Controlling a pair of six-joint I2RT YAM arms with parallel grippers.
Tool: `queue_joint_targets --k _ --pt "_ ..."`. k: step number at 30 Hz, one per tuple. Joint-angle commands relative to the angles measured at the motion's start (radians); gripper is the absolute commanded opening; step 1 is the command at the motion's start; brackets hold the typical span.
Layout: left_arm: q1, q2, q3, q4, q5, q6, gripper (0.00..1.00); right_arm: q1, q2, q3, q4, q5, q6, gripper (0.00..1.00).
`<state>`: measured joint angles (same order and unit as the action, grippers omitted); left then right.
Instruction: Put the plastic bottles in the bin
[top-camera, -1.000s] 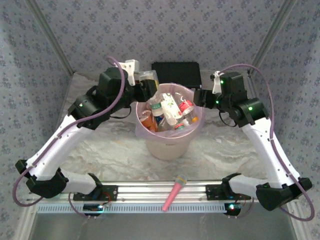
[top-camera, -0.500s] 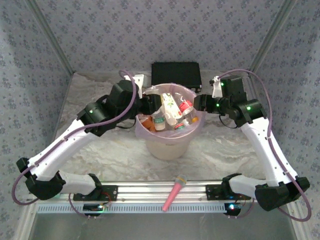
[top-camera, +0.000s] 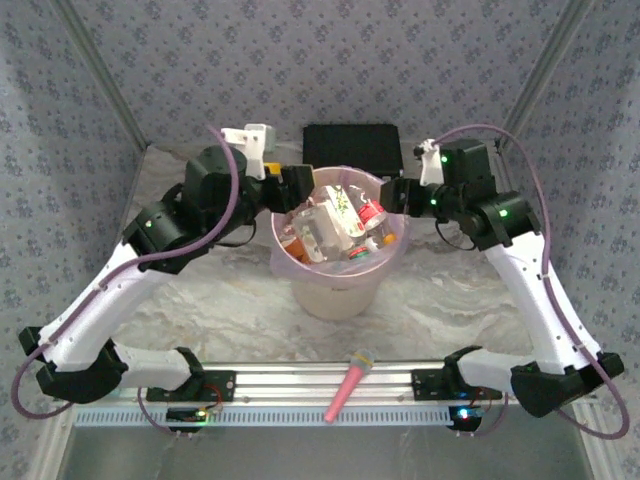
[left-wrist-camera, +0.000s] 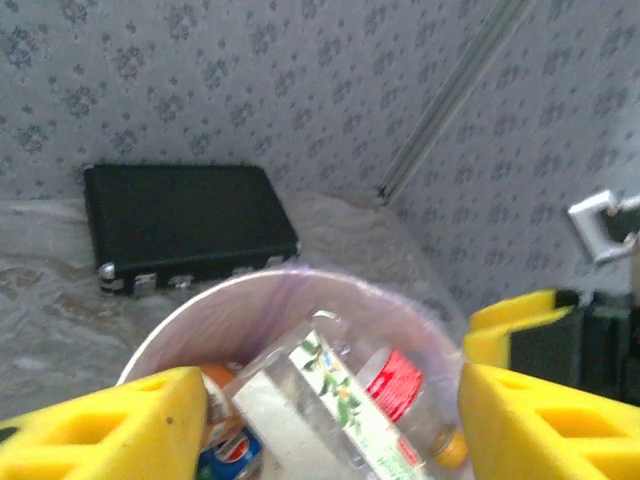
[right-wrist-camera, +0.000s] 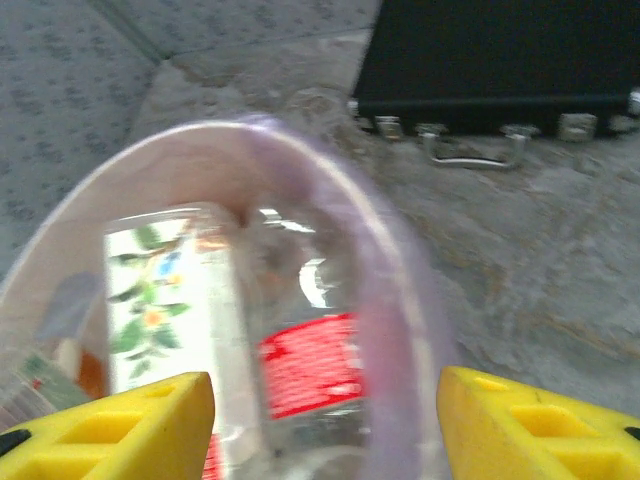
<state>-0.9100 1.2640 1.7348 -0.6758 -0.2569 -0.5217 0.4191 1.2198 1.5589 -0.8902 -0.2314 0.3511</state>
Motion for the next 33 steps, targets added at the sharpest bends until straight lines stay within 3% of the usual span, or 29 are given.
queue_joint_targets --k 1,6,12,17,23,33 --pt "0.005 0.043 0.016 0.004 0.022 0.044 0.57 0.083 0.029 0.064 -0.029 0.018 -0.021 0.62" --pt "0.005 0.044 -0.066 0.004 0.114 -0.006 0.38 0.199 0.055 0.094 -0.001 -0.094 -0.047 0.60" --pt "-0.006 -0.054 -0.236 0.024 0.209 -0.124 0.22 0.224 0.071 0.076 0.003 -0.097 -0.050 0.57" --pt "-0.024 -0.141 -0.332 0.030 0.189 -0.163 0.21 0.141 0.046 0.028 0.011 -0.035 -0.007 0.56" --pt "-0.041 -0.114 -0.389 0.072 0.205 -0.184 0.21 0.056 -0.002 -0.043 0.047 -0.071 0.015 0.56" --pt "-0.047 -0.045 -0.422 0.133 0.239 -0.222 0.20 0.155 -0.010 0.025 0.023 -0.101 -0.039 0.56"
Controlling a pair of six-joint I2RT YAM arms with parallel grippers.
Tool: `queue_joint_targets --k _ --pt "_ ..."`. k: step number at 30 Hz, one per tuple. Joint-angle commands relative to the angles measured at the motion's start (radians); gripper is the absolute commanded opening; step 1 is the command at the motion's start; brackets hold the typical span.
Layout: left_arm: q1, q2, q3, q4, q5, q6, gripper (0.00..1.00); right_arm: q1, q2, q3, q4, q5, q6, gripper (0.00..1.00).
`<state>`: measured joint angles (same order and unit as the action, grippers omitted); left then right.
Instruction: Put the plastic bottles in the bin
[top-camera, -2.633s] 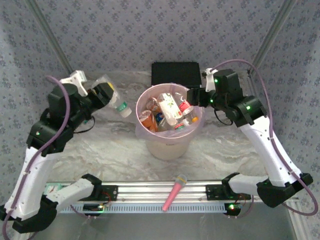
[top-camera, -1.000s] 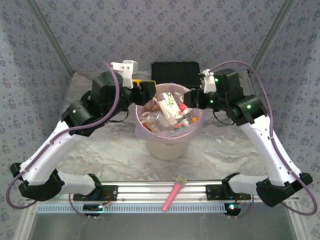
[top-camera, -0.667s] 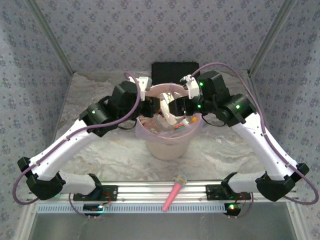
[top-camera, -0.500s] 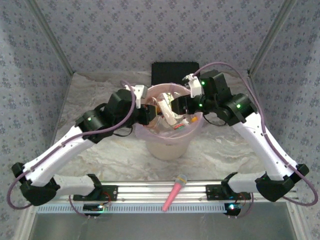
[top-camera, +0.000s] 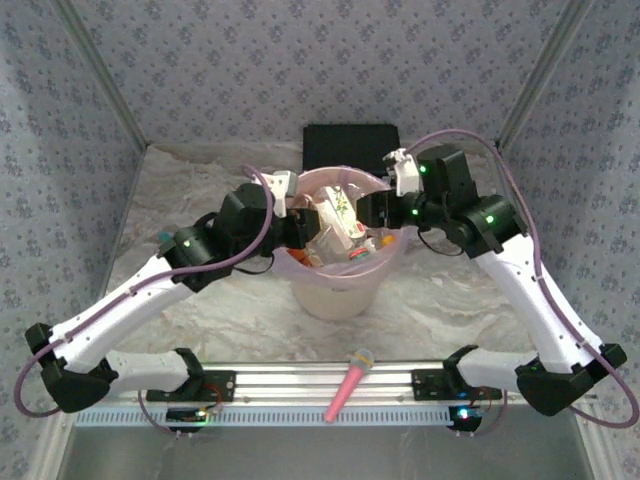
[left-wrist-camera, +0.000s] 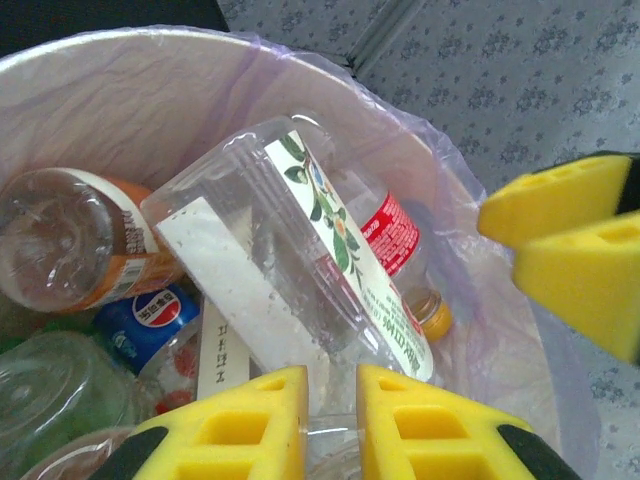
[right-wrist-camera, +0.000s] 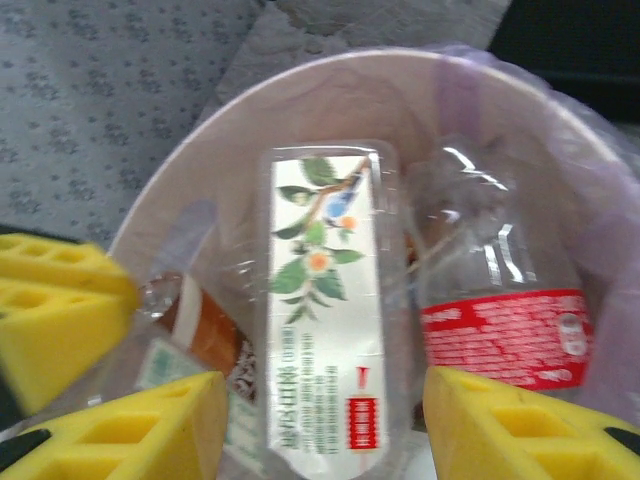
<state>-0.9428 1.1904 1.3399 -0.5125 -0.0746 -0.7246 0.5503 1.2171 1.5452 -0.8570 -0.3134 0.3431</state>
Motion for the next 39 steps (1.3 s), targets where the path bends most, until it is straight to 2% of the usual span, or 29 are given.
queue_joint_targets --k 1,5,9,15,21,30,36,39 --pt "-0.014 0.029 -0.030 -0.033 0.054 -0.018 0.20 0.035 -0.003 0.041 -0.011 -0.022 -0.034 0.56" --pt "-0.005 -0.004 -0.027 -0.080 -0.020 0.000 0.19 0.103 0.020 0.048 -0.002 -0.030 -0.046 0.55" --pt "0.052 -0.057 -0.022 -0.100 -0.030 0.008 0.19 0.159 0.054 0.061 -0.002 -0.009 -0.053 0.53" --pt "0.147 -0.144 -0.007 -0.103 -0.008 0.014 0.34 0.223 0.073 0.076 -0.012 0.025 -0.083 0.52" --pt "0.200 -0.202 0.013 -0.157 -0.040 0.038 0.43 0.281 0.116 0.119 -0.071 0.111 -0.126 0.55" --pt "0.218 -0.179 -0.100 -0.113 0.041 -0.019 0.51 0.293 0.183 0.071 -0.079 0.150 -0.129 0.54" --pt "0.221 -0.178 -0.121 -0.093 0.040 -0.021 0.51 0.274 0.189 0.021 -0.045 0.129 -0.109 0.54" --pt "0.227 -0.178 -0.103 -0.107 0.034 -0.004 0.52 0.268 0.184 0.051 -0.045 0.126 -0.113 0.55"
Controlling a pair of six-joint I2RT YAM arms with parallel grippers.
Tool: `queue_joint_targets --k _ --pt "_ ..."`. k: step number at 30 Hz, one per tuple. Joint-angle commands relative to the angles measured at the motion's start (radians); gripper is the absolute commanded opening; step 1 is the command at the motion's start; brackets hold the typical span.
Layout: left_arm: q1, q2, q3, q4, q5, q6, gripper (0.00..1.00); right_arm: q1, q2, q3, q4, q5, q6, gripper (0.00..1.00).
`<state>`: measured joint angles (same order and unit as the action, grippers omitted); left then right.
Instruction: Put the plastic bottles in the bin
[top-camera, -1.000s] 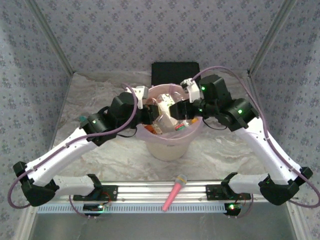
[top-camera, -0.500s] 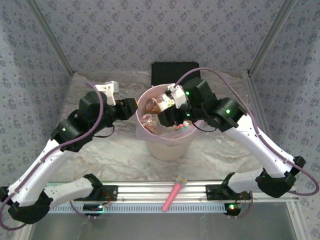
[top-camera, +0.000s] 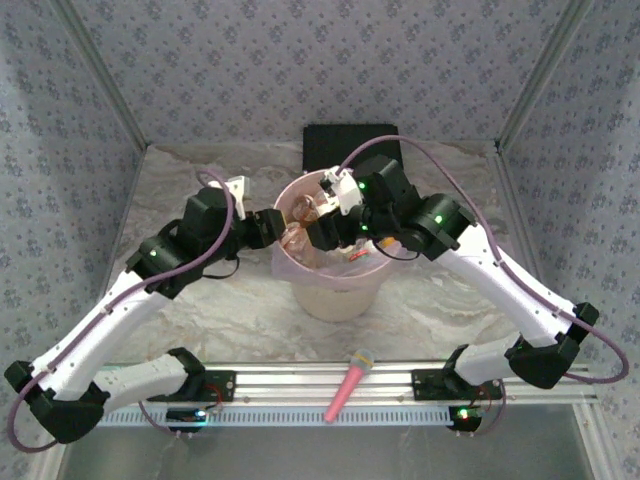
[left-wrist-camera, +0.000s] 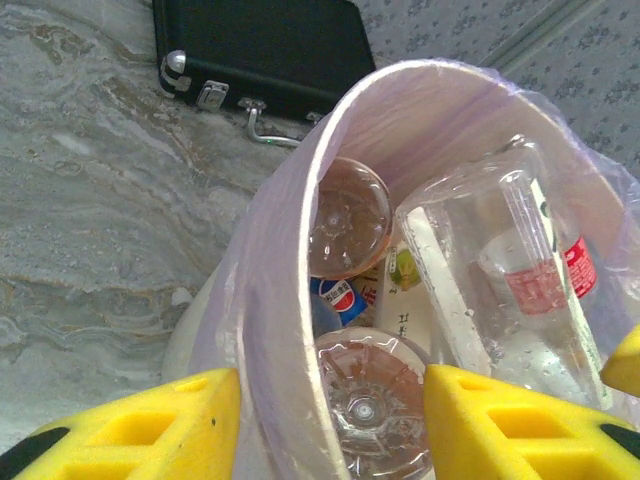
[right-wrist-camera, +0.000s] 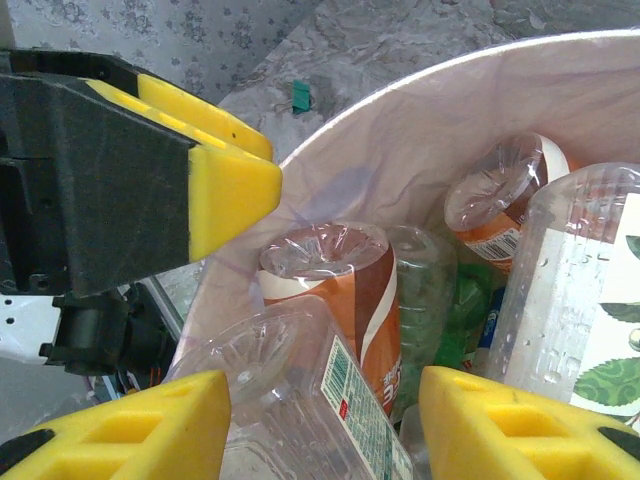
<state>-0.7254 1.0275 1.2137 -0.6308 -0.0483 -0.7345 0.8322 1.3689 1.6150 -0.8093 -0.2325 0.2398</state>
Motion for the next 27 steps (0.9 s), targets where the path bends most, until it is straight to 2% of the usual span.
queue_joint_targets --k 1,3,8,9,11,12,13,18,22,27 --pt "0.015 -0.017 0.034 0.005 0.004 0.018 0.53 -0.018 0.026 0.005 -0.092 0.046 -0.011 0.56" --pt "0.031 -0.022 0.056 -0.006 -0.004 0.040 0.55 -0.034 0.014 0.054 -0.089 0.051 -0.013 0.60" --pt "0.088 -0.018 0.127 -0.041 -0.051 0.133 0.74 -0.109 -0.017 0.153 -0.106 0.090 -0.025 0.71" --pt "0.107 -0.016 0.137 -0.041 -0.065 0.162 0.80 -0.134 -0.032 0.159 -0.107 0.103 -0.029 0.74" --pt "0.148 -0.011 0.138 -0.041 -0.080 0.241 0.99 -0.201 -0.068 0.146 -0.094 0.117 -0.030 0.83" --pt "0.172 -0.007 0.129 -0.031 -0.093 0.283 1.00 -0.247 -0.091 0.131 -0.082 0.128 -0.027 0.98" --pt "0.199 -0.005 0.115 -0.020 -0.119 0.319 1.00 -0.300 -0.113 0.113 -0.071 0.131 -0.027 1.00" --pt "0.321 -0.008 -0.013 0.055 -0.300 0.460 1.00 -0.573 -0.179 -0.019 -0.073 0.216 -0.030 1.00" --pt "0.415 -0.042 -0.200 0.191 -0.416 0.512 1.00 -0.768 -0.243 -0.247 0.092 0.268 -0.041 1.00" --pt "0.592 -0.071 -0.432 0.360 -0.355 0.477 1.00 -0.880 -0.262 -0.500 0.277 0.334 -0.039 1.00"
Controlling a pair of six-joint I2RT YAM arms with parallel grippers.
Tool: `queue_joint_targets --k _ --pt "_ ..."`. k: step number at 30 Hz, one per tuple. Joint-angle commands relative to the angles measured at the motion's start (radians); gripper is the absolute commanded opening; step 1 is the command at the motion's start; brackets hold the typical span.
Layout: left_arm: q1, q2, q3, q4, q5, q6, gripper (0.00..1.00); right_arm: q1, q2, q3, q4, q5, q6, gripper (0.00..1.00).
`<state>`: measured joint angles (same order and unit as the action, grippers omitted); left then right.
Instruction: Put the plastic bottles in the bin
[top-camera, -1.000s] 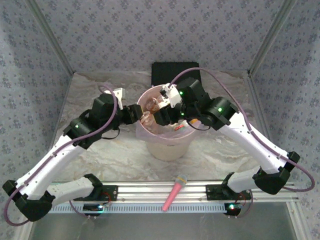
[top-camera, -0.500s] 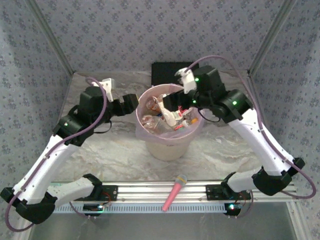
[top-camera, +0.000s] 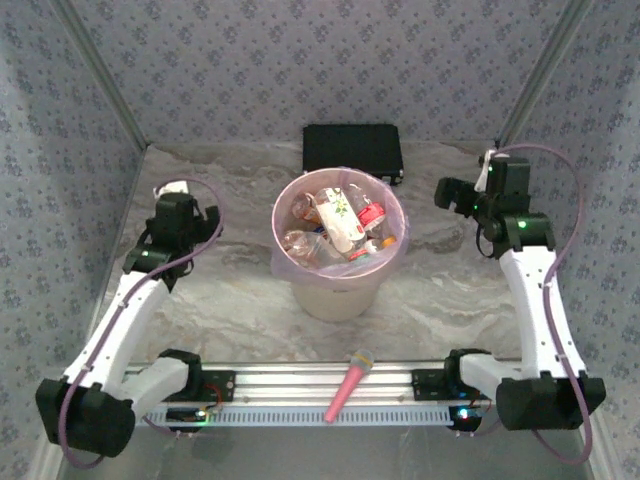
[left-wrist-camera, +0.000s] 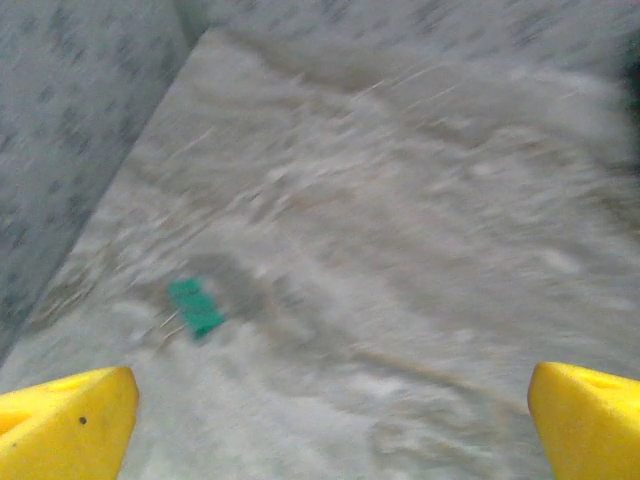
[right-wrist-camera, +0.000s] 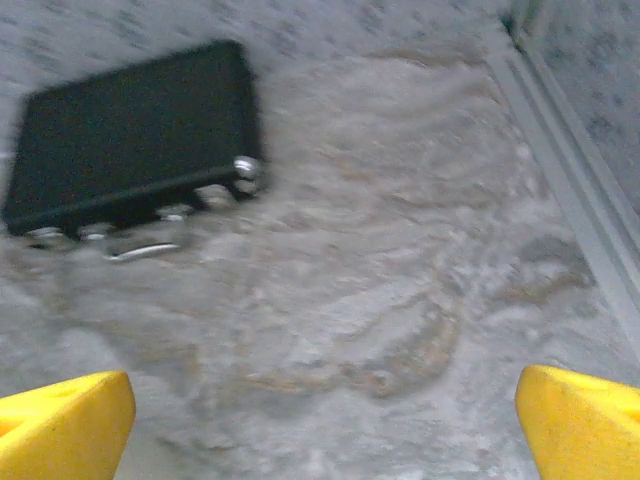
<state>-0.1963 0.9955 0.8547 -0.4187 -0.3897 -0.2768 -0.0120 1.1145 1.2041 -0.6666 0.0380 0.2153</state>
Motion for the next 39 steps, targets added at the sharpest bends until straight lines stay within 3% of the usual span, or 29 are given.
queue_joint_targets --k 1,8,14,17,24,28,31,34,37,39 --pt "0.088 -0.042 -0.125 0.194 -0.002 0.015 1.00 -0.052 -0.005 -0.142 0.179 0.075 -0.016 1.00" --pt "0.118 0.005 -0.381 0.487 -0.076 0.055 1.00 -0.085 0.018 -0.428 0.526 0.174 0.002 1.00" --pt "0.128 0.155 -0.488 0.759 -0.012 0.115 1.00 -0.021 0.147 -0.576 0.819 0.249 -0.065 1.00" --pt "0.127 0.202 -0.469 0.805 0.044 0.166 1.00 0.010 0.213 -0.627 0.980 0.265 -0.087 1.00" --pt "0.130 0.301 -0.453 0.962 0.074 0.221 1.00 0.082 0.344 -0.658 1.130 0.345 -0.188 1.00" --pt "0.130 0.355 -0.448 1.054 0.084 0.249 1.00 0.082 0.382 -0.739 1.353 0.341 -0.239 1.00" --pt "0.130 0.383 -0.446 1.097 0.094 0.258 1.00 0.074 0.367 -0.767 1.384 0.320 -0.223 0.99" --pt "0.133 0.474 -0.482 1.264 0.110 0.262 1.00 0.074 0.360 -0.782 1.399 0.304 -0.228 0.99" --pt "0.149 0.498 -0.455 1.227 0.139 0.248 1.00 0.076 0.354 -0.802 1.430 0.292 -0.237 0.99" --pt "0.153 0.556 -0.483 1.338 0.152 0.257 1.00 0.075 0.350 -0.826 1.469 0.280 -0.238 0.99"
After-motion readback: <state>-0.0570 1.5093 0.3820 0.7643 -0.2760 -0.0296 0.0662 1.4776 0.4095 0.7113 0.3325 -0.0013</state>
